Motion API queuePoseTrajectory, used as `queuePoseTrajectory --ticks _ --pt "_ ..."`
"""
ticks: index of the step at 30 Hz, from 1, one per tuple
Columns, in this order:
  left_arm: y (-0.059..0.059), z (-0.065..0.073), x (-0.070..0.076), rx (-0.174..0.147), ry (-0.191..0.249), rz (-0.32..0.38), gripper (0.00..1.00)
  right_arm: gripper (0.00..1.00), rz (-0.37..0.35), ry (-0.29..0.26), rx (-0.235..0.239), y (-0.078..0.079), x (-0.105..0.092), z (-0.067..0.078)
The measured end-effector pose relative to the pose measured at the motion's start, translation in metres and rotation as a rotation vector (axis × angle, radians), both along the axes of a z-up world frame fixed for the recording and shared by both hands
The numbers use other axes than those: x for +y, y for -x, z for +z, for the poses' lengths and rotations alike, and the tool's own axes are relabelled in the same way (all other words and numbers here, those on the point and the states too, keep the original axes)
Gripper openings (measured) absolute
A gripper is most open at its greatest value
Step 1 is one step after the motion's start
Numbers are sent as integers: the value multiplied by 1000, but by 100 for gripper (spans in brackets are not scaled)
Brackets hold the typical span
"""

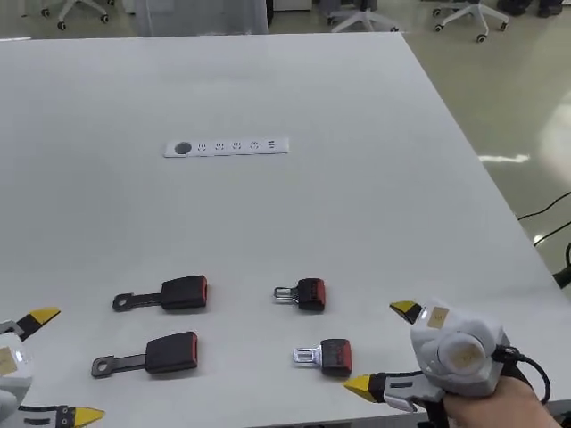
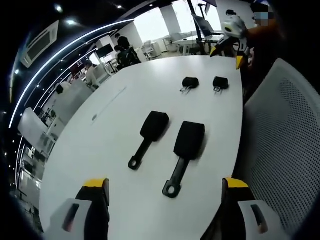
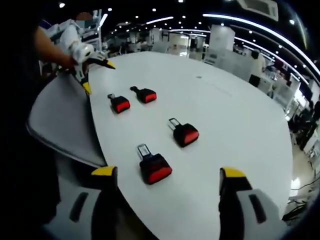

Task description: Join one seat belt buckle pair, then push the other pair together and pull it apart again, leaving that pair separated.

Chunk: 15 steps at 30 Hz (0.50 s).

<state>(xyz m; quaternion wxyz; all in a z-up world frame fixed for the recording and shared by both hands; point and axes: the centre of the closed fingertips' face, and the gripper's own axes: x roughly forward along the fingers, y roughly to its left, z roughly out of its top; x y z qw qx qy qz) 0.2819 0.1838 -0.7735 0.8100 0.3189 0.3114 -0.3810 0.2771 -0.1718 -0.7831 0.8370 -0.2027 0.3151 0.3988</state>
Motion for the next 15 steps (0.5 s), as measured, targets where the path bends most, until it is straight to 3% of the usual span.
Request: queuePoseTrajectory --ticks 2,5,7,9,11,15 --pt "-2 -1 -4 13 -6 -17 92 80 28 5 4 1 2 -1" --pt "0 -8 -7 60 -48 -48 84 70 97 43 -9 2 6 -6" --pt "0 -12 -12 76 -80 -79 77 65 114 39 -7 2 10 -7" --pt "1 -17 -20 103 -99 -111 71 60 138 47 12 4 13 -12" --pt "0 -22 -27 108 -125 -137 68 55 161 45 28 5 17 -16" --pt "-7 -28 -41 146 -114 -178 63 47 216 55 54 8 26 -24"
